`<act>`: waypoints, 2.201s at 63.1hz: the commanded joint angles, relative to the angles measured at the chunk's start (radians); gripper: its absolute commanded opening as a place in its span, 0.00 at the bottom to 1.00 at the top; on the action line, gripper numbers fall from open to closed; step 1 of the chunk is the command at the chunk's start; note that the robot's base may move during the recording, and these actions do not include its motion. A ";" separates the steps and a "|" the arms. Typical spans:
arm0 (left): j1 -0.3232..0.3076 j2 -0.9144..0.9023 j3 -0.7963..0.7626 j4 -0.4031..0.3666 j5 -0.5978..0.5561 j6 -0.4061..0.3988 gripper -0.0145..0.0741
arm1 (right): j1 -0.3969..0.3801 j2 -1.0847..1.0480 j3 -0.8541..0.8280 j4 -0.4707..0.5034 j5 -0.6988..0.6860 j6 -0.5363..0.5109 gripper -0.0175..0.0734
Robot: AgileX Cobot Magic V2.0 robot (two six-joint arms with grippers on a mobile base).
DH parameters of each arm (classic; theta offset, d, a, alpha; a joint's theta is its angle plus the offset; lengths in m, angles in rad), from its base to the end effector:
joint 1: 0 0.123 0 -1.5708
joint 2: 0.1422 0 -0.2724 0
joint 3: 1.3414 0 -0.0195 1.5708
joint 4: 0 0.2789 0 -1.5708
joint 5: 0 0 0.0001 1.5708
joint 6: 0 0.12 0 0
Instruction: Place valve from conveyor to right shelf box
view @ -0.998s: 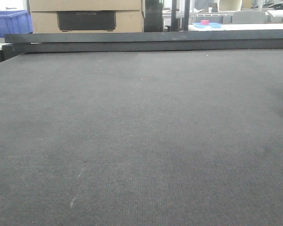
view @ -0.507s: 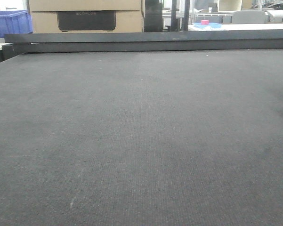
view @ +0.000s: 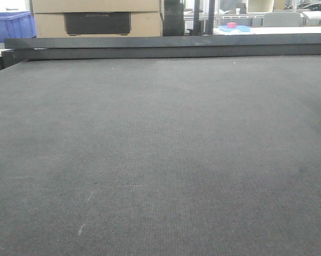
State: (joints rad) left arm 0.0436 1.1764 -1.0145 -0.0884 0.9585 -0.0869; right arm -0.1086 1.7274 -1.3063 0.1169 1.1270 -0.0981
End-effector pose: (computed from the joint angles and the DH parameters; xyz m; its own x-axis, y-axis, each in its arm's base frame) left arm 0.2731 0.0032 0.2827 -0.8482 -0.1741 -0.5003 -0.1241 0.9835 -0.1320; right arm 0.3626 -0.0268 0.1918 -0.9913 0.0604 -0.1172 0.0488 0.9939 0.0992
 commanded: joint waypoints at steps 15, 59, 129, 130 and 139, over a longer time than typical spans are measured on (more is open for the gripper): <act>0.138 0.073 -0.060 -0.031 0.148 0.189 0.04 | 0.001 -0.003 0.004 0.027 -0.018 -0.006 0.01; 0.052 0.331 -0.208 -0.015 0.098 0.269 0.71 | 0.001 -0.003 0.004 0.029 -0.038 -0.006 0.01; 0.040 0.518 -0.208 -0.012 0.086 0.269 0.36 | 0.001 -0.003 0.004 0.029 -0.050 -0.006 0.01; 0.040 0.518 -0.208 -0.012 0.089 0.269 0.33 | 0.001 -0.003 0.004 0.029 -0.052 -0.006 0.01; 0.040 0.518 -0.208 -0.012 0.107 0.269 0.04 | 0.001 -0.003 0.004 0.033 -0.054 -0.006 0.01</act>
State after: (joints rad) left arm 0.0887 1.6943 -1.2141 -0.0970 1.0450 0.1847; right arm -0.1086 1.7274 -1.3063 0.1341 1.0967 -0.0981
